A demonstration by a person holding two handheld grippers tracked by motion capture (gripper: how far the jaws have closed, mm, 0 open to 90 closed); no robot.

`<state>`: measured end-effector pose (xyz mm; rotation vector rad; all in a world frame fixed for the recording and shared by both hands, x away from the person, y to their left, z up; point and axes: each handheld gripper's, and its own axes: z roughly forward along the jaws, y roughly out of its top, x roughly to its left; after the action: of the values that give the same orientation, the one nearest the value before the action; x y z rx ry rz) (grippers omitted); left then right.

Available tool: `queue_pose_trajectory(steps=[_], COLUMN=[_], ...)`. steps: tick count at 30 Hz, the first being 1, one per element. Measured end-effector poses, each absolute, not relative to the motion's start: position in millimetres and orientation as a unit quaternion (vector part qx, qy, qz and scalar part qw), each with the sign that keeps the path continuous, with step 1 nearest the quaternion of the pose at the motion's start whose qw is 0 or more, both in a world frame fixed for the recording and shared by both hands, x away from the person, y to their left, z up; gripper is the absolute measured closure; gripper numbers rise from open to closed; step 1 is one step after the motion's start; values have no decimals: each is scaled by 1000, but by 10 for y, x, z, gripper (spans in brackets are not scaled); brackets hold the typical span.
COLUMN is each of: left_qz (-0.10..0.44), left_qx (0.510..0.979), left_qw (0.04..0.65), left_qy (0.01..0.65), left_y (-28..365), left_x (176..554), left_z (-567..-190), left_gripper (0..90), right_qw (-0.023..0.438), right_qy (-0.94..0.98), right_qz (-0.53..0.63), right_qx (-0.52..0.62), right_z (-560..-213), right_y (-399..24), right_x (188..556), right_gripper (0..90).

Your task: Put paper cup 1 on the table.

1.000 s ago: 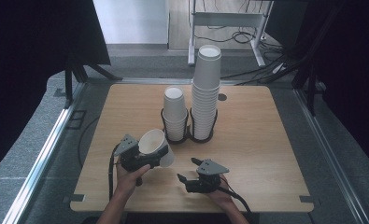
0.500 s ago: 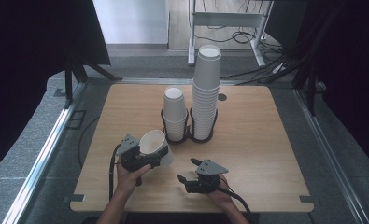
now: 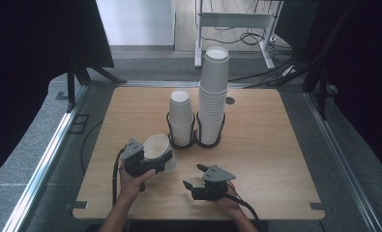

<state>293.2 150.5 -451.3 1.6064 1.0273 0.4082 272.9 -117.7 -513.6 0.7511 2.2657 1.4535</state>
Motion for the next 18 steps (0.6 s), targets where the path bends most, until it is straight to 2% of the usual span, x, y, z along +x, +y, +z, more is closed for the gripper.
queue_pose_trajectory(steps=[18], left_qz=[184], left_qx=[681], left_qw=[556], left_qy=[440], left_y=[1534], left_x=[2947], left_z=[-4516], left_gripper=[126], right_qw=[175], right_qy=[801], right_qz=[509], right_qx=[262], right_z=[-5136], right_y=[-1165], right_x=[2719], right_gripper=[220])
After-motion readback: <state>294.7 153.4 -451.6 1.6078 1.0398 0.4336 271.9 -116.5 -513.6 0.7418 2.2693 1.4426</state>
